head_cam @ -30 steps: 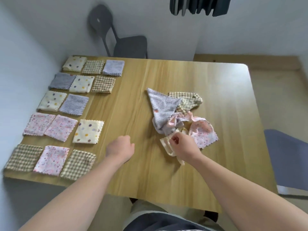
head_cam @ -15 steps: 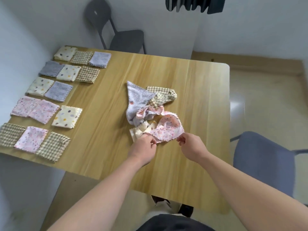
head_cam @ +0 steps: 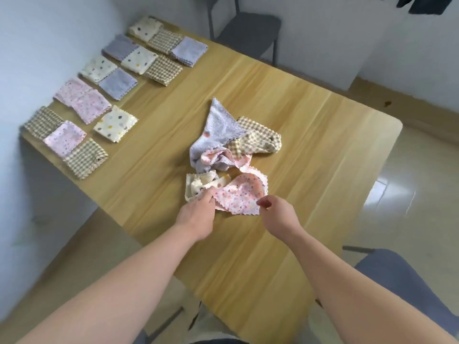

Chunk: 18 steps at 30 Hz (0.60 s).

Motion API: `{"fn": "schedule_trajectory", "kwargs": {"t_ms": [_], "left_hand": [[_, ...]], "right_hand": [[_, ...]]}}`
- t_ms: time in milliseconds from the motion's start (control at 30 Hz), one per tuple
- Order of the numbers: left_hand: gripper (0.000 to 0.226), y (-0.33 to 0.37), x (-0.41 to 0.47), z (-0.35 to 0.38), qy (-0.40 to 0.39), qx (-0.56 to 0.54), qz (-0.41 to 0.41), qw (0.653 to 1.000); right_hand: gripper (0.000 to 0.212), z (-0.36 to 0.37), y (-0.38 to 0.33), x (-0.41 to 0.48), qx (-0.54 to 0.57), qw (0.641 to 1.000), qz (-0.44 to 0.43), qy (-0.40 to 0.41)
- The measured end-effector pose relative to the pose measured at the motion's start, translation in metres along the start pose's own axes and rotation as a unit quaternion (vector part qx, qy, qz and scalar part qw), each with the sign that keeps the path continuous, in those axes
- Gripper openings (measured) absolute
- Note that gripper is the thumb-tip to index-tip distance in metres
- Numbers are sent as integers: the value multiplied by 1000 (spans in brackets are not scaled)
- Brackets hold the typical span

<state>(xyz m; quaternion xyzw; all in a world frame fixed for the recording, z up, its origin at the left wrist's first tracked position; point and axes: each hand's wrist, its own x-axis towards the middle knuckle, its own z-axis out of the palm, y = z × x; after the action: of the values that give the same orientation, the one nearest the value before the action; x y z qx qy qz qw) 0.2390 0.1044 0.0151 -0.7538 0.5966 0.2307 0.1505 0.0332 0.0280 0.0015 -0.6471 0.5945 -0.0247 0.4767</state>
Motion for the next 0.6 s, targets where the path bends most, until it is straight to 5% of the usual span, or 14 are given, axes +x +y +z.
{"fn": "schedule_trajectory", "kwargs": {"t_ms": [267, 600], "left_hand": [[64, 57, -47, -17, 54, -119, -113, 985], [54, 147, -127, -46, 187, -192, -50, 962]], "right_hand": [[24, -29, -2, 4, -47, 986, -117, -106], [35, -53, 14, -58, -15, 960, -272, -63]]}}
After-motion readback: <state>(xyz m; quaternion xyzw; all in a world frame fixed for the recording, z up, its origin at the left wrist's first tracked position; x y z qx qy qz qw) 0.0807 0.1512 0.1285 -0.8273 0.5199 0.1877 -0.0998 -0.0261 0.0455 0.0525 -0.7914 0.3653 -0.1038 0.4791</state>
